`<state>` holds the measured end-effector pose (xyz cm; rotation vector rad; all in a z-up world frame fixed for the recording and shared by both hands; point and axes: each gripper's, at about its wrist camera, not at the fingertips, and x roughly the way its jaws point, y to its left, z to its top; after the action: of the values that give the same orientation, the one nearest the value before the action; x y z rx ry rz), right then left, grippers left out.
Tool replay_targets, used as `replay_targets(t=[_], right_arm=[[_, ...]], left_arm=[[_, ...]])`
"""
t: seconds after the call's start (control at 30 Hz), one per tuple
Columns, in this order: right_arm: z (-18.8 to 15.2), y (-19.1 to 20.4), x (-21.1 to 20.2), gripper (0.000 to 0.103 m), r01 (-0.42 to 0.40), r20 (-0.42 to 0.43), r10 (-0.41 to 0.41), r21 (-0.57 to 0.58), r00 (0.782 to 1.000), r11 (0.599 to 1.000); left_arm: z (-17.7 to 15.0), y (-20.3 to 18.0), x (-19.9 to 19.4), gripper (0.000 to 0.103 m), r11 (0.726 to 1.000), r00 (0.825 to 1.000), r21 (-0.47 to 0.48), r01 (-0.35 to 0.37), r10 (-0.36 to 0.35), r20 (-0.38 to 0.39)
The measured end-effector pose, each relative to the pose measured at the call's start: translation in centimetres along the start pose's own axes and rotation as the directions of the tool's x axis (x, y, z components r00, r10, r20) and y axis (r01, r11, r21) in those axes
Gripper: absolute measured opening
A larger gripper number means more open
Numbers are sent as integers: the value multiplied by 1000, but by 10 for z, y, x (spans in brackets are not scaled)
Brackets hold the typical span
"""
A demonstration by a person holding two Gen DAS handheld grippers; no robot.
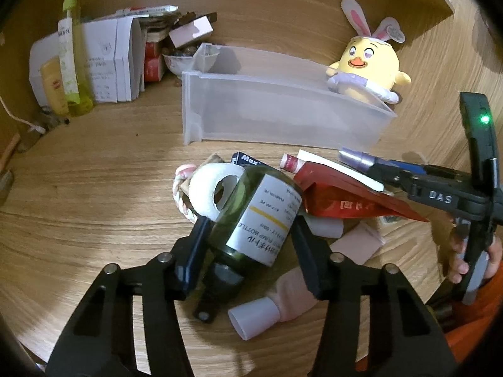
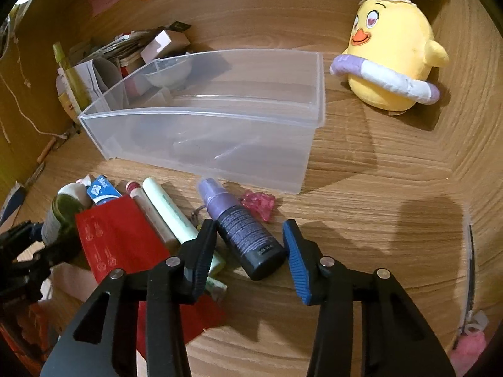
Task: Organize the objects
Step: 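Grasp the green glass bottle with the left tool while the right tool grasps the purple-capped bottle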
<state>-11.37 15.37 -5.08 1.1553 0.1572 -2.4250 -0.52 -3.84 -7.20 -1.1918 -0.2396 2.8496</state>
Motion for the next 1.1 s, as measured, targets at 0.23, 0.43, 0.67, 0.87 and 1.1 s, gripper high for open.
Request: replay_targets(t=[0.23,0.43,0.67,0.87,1.1], right_arm=[[-10,-9,-15,40,17,19,-17,5,1000,1000],[-18,-20,-31,24,-24,46,21,50,999,998],[-18,-14,-33,24,-28,37,28,6,999,1000],[-16,-11,-22,34,-47,7,47,-18,999,999],[-8,-9,-3,33,-58,-22,58,-27,998,998]], left_arm=[[5,-2,-9,46,1000,999,12,-17,17,37],[13,-9,-19,45,1000,996,20,-24,22,84],[22,-14,-30,45,999,991,19,-27,25,130],[34,-12,-40,45,1000,984,10,-28,26,176],[50,-8,-49,45,999,973,0,-43,42,227]])
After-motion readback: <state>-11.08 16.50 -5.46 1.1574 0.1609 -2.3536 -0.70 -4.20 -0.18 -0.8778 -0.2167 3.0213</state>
